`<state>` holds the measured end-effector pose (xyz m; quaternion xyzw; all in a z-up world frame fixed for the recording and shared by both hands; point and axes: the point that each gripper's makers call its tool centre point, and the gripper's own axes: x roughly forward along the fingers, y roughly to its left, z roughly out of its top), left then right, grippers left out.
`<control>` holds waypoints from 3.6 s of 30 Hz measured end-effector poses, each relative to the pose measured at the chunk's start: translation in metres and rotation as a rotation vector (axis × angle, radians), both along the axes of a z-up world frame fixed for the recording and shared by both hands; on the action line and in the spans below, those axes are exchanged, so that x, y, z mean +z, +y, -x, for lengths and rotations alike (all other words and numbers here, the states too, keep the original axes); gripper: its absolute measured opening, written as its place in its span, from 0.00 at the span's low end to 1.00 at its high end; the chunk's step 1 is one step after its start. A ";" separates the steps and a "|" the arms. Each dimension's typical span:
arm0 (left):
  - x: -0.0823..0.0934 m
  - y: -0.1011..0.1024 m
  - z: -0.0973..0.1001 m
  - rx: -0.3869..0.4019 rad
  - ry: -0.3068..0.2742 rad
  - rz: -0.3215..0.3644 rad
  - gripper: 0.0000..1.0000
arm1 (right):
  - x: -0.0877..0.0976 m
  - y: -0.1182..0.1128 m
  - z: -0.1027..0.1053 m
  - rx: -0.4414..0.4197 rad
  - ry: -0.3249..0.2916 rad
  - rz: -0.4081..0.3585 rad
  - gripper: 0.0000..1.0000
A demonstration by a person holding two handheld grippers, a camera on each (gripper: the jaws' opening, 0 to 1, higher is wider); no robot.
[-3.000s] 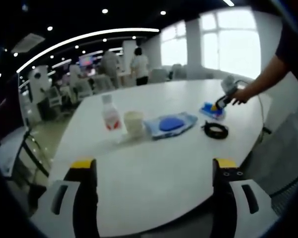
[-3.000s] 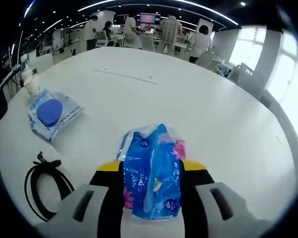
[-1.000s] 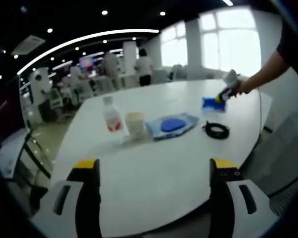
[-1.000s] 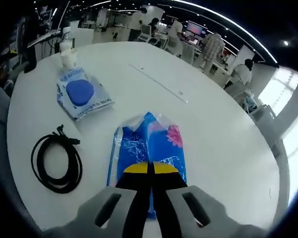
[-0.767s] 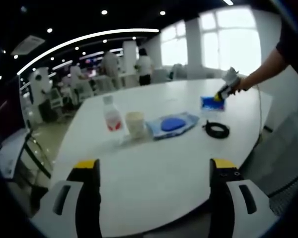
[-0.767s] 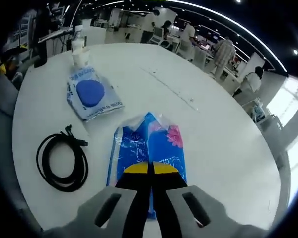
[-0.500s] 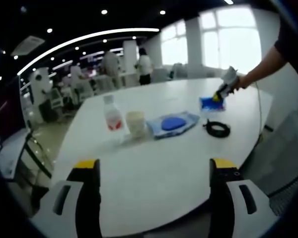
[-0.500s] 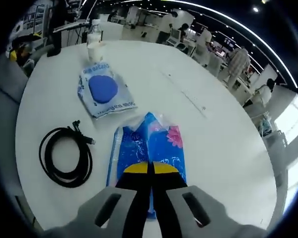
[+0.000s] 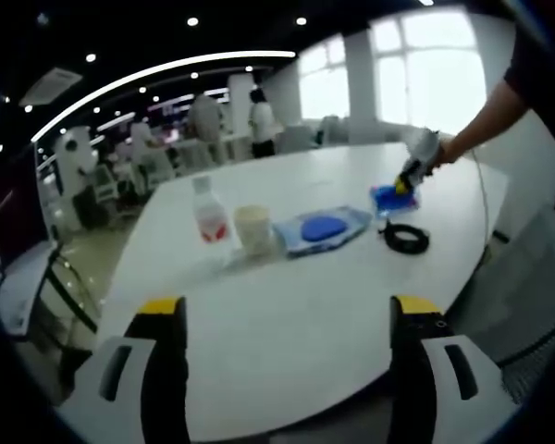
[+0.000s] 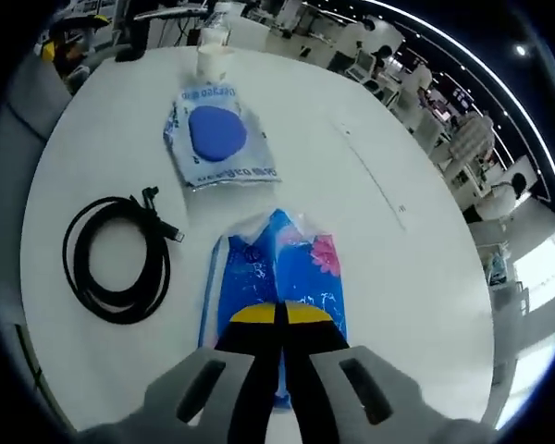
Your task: Arrange the tabletop items into an orderly group along one side of the table until the central work area is clear of visible clutter.
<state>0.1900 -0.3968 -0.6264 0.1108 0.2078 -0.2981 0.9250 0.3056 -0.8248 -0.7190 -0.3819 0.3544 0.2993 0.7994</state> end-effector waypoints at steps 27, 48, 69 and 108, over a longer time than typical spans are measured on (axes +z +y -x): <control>-0.001 0.000 0.001 -0.008 0.009 0.000 0.86 | -0.016 -0.009 -0.024 -0.050 0.079 0.043 0.15; 0.000 0.000 0.001 -0.001 0.008 0.004 0.85 | -0.034 -0.012 -0.018 -0.031 0.191 0.163 0.00; -0.002 0.001 0.001 -0.001 0.012 0.000 0.85 | -0.022 0.021 -0.030 0.304 0.079 0.300 0.00; -0.001 -0.002 0.000 -0.014 0.003 0.012 0.84 | -0.007 0.027 -0.037 0.142 -0.001 0.201 0.23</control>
